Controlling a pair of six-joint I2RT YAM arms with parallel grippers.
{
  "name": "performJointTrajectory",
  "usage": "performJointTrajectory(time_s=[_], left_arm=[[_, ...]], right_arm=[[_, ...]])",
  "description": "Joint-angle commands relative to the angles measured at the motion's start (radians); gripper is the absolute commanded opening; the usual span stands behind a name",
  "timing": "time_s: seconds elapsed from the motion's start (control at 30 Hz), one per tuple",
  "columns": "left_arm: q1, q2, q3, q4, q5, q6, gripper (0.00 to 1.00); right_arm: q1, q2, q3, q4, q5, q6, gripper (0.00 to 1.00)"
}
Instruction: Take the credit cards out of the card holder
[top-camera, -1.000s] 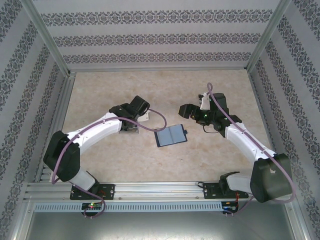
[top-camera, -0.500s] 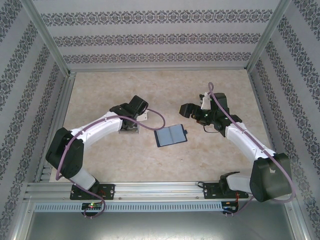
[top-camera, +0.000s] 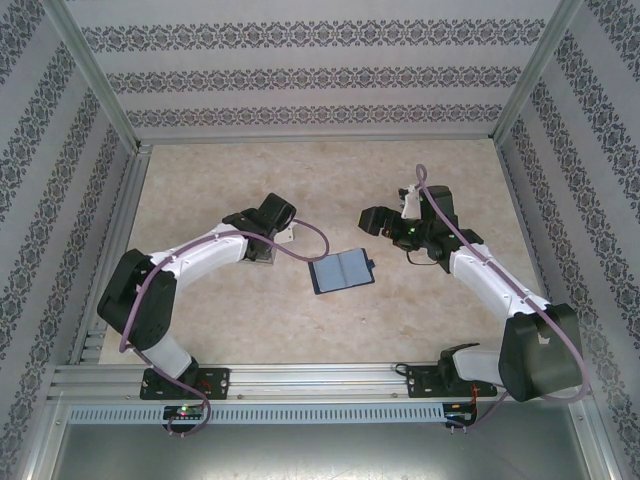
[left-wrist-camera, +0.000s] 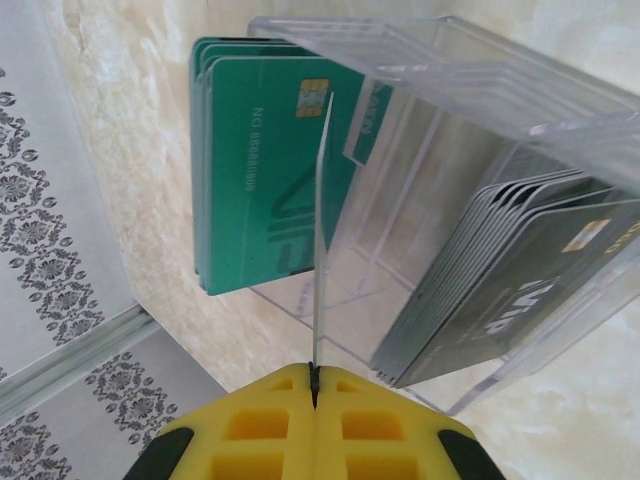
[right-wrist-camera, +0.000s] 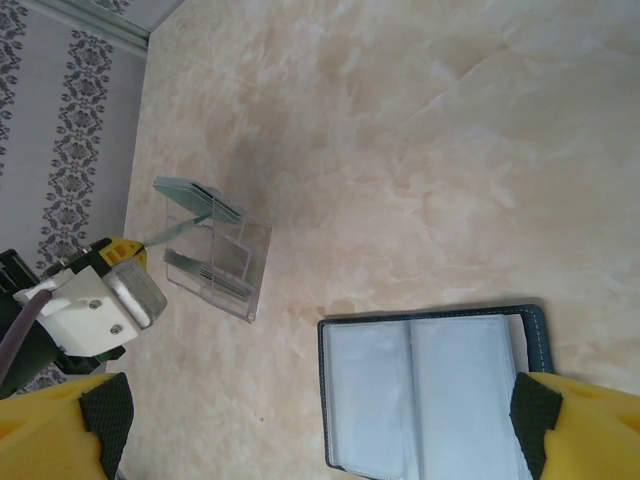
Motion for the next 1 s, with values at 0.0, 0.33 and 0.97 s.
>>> performJointTrajectory(time_s=[0.0, 0.33, 0.97], left_arm=[[0.014, 0.018, 0.044, -0.006, 0.002, -0.004, 0.0], [0.007, -0.013, 0.082, -0.077, 0.006, -0.01, 0.0], [0.025, 0.062, 0.042, 0.05, -0.032, 0.039, 0.0]], right_arm=[[-0.01, 0.008, -0.004, 0.017, -0.012, 0.007, 0.98], [-0.015, 0.03, 0.0, 0.028, -0.02, 0.016, 0.98], [-0.016, 0.046, 0.002, 0.031, -0.031, 0.018, 0.98]])
